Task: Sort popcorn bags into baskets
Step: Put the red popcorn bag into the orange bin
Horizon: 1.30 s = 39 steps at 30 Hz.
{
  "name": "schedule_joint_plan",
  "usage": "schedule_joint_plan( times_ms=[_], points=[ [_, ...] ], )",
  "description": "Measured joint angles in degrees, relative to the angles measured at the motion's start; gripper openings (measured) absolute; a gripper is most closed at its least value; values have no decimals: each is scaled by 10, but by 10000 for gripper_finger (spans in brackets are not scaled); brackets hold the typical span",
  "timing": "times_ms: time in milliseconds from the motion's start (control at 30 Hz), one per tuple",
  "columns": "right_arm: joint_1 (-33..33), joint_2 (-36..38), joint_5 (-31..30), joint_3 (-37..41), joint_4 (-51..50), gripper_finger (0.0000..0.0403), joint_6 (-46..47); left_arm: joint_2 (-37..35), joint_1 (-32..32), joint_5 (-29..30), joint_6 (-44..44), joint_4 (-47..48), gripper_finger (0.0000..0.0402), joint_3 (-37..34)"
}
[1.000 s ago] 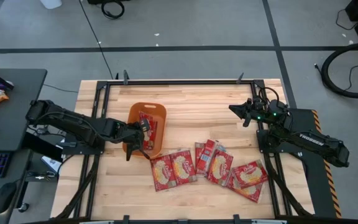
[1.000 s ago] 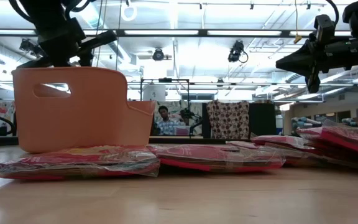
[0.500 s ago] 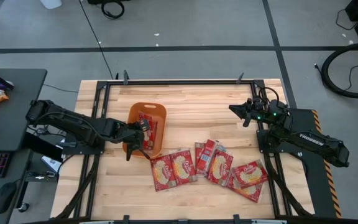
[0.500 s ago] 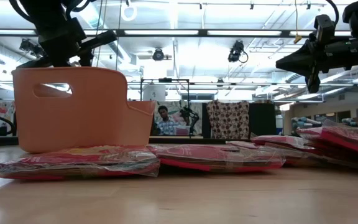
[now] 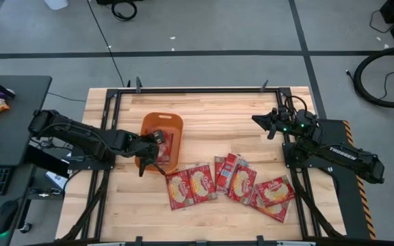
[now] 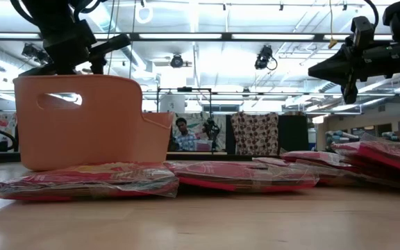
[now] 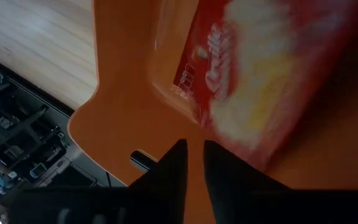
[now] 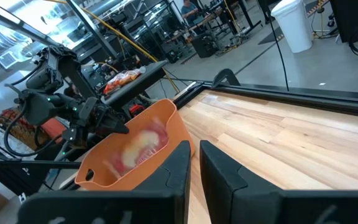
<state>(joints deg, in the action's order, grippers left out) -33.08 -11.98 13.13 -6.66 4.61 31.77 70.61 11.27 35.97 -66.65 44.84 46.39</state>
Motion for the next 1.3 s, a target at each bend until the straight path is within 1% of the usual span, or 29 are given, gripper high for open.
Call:
schedule_joint_plan(
  times_ms=[133, 267, 367, 567, 700, 900, 1033, 1300],
  points=[
    [0, 0, 0, 0, 0, 40, 0, 0, 0, 0, 3, 0, 93, 0],
    [0, 0, 0, 0, 0, 40, 0, 0, 0, 0, 4, 0, 109, 0],
    [0, 0, 0, 0, 0, 40, 0, 0, 0, 9, 5, -1, 112, 0],
    [0, 0, 0, 0, 0, 40, 0, 0, 0, 63, 5, -26, 112, 0],
    [0, 0, 0, 0, 0, 40, 0, 0, 0, 68, 5, -51, 112, 0],
    [0, 0, 0, 0, 0, 40, 0, 0, 0, 66, 5, -119, 112, 0],
    [0, 0, 0, 0, 0, 40, 0, 0, 0, 48, 3, -173, 112, 0],
    [0, 0, 0, 0, 0, 40, 0, 0, 0, 42, -16, -300, 112, 1]
  ],
)
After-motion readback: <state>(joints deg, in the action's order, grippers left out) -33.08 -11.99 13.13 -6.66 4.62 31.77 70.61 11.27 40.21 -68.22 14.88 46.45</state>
